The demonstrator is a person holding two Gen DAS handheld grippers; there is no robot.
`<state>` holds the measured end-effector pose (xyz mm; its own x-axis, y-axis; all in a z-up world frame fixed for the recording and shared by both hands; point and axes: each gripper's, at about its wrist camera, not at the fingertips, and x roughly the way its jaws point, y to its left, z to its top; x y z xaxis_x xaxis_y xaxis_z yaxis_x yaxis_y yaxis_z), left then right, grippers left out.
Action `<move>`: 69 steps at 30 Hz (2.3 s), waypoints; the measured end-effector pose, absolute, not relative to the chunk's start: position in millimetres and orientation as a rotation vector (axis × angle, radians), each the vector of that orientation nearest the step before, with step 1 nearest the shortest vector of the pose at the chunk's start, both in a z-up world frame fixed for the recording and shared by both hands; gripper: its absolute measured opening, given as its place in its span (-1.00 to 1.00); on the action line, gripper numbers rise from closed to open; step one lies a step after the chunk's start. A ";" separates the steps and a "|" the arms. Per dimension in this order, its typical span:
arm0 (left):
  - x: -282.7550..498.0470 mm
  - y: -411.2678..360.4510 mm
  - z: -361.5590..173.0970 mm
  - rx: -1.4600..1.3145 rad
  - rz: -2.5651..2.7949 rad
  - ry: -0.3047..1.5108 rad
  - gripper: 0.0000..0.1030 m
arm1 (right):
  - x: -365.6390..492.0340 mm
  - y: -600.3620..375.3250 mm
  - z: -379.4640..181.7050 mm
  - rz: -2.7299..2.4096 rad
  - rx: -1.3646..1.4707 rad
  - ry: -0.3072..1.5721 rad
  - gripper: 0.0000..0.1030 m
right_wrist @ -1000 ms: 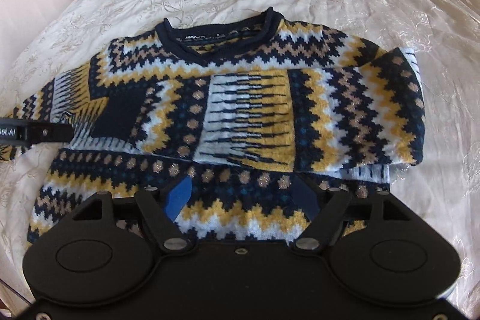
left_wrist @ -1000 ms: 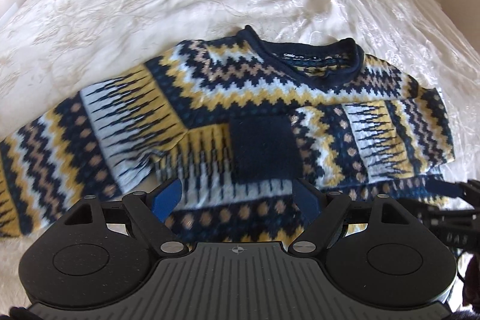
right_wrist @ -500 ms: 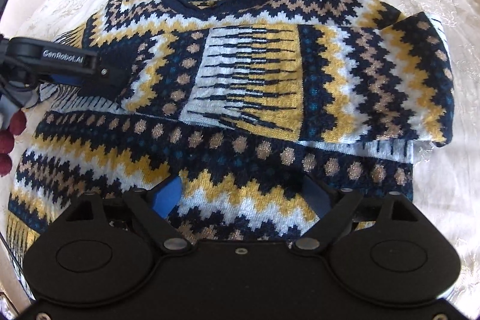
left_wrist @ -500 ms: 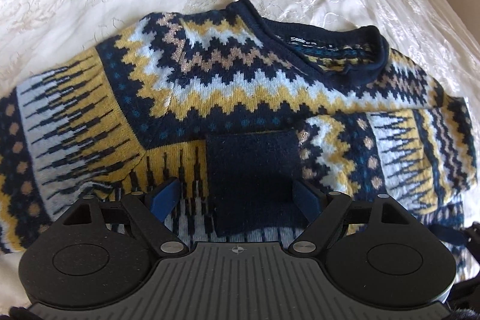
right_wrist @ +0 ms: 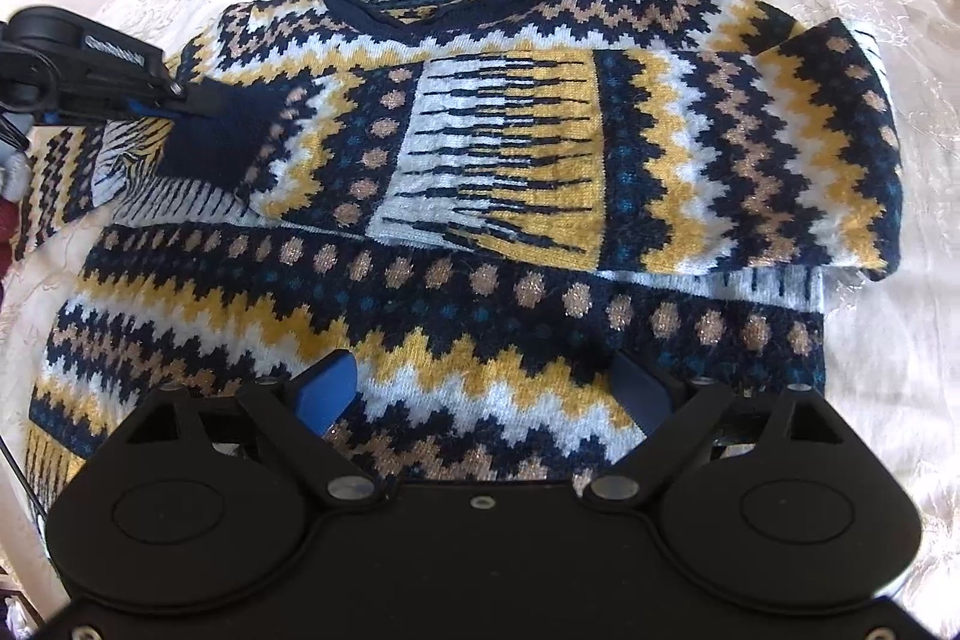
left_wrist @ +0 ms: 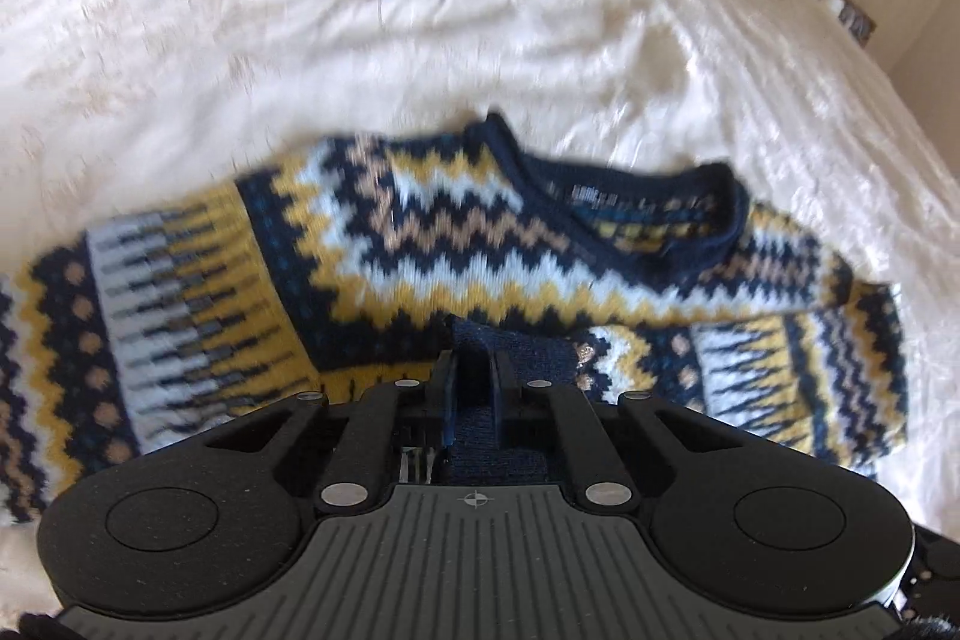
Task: Fold small clothes
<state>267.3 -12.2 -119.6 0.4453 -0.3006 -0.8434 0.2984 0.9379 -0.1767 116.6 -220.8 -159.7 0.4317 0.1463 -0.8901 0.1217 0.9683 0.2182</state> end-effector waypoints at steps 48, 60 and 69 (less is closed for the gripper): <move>297.3 42.8 -112.5 -0.115 -0.282 1.048 -0.86 | 127.7 -313.0 -122.2 -0.195 0.354 0.990 0.80; 297.7 60.9 -149.2 -0.076 -0.159 1.164 -0.46 | 188.2 -368.8 -171.0 -0.397 0.287 1.117 0.79; 264.6 73.1 -124.0 -0.057 -0.130 1.136 -0.38 | 151.4 -377.8 -147.2 -0.454 0.408 1.062 0.80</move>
